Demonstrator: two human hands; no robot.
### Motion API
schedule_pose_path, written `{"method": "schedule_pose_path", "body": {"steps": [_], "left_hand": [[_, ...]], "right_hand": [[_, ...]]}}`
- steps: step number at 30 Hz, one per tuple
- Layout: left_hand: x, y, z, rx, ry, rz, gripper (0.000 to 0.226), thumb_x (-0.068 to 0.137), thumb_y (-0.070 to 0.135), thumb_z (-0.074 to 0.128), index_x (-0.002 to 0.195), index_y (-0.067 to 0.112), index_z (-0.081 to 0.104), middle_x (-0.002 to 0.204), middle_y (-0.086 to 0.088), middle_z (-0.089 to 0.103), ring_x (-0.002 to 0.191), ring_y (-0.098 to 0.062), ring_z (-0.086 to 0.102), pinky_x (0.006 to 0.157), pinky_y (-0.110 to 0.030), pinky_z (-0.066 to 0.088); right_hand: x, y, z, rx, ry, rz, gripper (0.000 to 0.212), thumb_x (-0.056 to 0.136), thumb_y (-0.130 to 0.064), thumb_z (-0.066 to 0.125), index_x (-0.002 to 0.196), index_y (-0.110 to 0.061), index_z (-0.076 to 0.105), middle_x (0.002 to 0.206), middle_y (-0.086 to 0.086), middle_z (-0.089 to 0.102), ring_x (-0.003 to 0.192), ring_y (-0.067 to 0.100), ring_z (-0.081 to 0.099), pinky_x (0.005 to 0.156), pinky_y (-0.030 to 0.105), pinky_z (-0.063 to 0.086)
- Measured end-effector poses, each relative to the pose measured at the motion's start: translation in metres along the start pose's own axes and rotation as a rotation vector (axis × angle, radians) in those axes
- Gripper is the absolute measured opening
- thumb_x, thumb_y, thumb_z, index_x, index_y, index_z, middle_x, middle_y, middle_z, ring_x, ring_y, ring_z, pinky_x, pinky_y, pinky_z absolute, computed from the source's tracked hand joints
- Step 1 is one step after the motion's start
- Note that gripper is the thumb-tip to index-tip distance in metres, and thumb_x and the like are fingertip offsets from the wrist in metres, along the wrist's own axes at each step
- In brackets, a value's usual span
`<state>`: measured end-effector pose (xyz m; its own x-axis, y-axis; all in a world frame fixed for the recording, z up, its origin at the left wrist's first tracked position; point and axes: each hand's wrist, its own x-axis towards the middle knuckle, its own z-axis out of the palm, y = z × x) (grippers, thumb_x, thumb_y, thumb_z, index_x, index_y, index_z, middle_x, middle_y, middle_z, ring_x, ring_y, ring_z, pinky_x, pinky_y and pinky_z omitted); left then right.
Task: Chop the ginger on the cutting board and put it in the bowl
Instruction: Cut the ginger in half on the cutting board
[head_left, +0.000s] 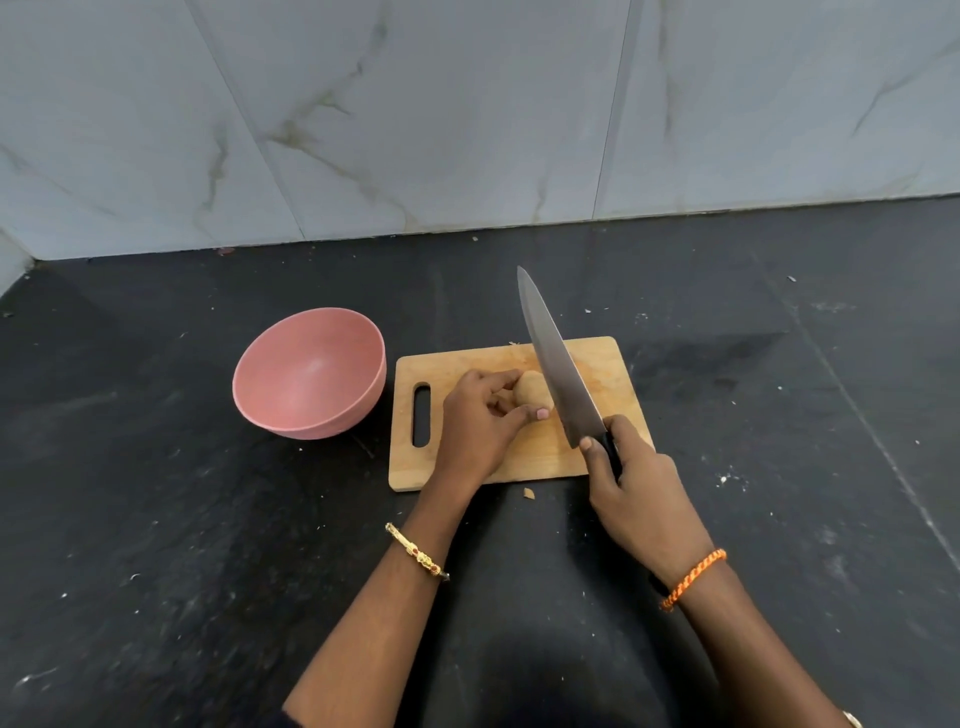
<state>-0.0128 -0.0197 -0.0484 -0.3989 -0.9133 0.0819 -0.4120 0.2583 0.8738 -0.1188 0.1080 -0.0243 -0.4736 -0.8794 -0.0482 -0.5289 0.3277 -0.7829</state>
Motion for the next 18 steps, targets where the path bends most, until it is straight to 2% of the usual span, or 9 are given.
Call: {"method": "schedule_pose_path", "body": {"steps": [4,8,12,15,18], "left_hand": [[0.003,-0.003,0.0,-0.026,0.002,-0.004,0.057,0.066,0.023,0.082,0.118,0.011,0.063,0.099,0.001,0.058,0.075,-0.001,0.056,0.065,-0.001,0.043],[0.006,-0.003,0.002,-0.029,-0.011,0.013,0.058,0.065,0.022,0.082,0.118,0.009,0.062,0.094,0.001,0.056,0.076,-0.004,0.055,0.066,-0.001,0.042],[0.012,-0.004,-0.003,-0.002,-0.064,0.042,0.058,0.065,0.022,0.082,0.118,0.007,0.062,0.092,0.002,0.056,0.078,-0.007,0.056,0.067,-0.002,0.043],[0.016,-0.005,-0.006,0.03,-0.104,0.079,0.056,0.066,0.022,0.081,0.117,0.006,0.062,0.084,0.008,0.051,0.078,-0.008,0.054,0.067,-0.006,0.043],[0.016,-0.005,-0.007,0.036,-0.106,0.101,0.055,0.067,0.021,0.081,0.116,0.005,0.063,0.084,0.004,0.051,0.079,-0.011,0.055,0.07,-0.012,0.045]], "right_hand": [[-0.009,-0.001,0.001,-0.024,-0.014,0.007,0.007,0.098,-0.024,0.043,0.099,-0.019,0.047,0.06,0.0,0.052,0.045,0.01,0.044,0.038,0.015,0.034],[-0.014,-0.003,0.002,-0.059,-0.037,0.013,0.008,0.099,-0.024,0.04,0.097,-0.017,0.042,0.059,0.003,0.053,0.044,0.013,0.044,0.04,0.021,0.033],[-0.012,-0.008,0.008,-0.111,-0.079,0.019,0.009,0.099,-0.022,0.037,0.093,-0.016,0.035,0.057,0.003,0.048,0.046,0.016,0.042,0.043,0.025,0.027],[-0.007,-0.013,0.012,-0.108,-0.094,0.022,0.011,0.099,-0.02,0.037,0.09,-0.015,0.033,0.06,0.004,0.049,0.049,0.017,0.043,0.044,0.025,0.028],[0.003,-0.018,0.015,-0.116,-0.098,0.044,0.011,0.098,-0.019,0.038,0.089,-0.014,0.033,0.062,0.005,0.049,0.051,0.018,0.046,0.044,0.027,0.031]]}}
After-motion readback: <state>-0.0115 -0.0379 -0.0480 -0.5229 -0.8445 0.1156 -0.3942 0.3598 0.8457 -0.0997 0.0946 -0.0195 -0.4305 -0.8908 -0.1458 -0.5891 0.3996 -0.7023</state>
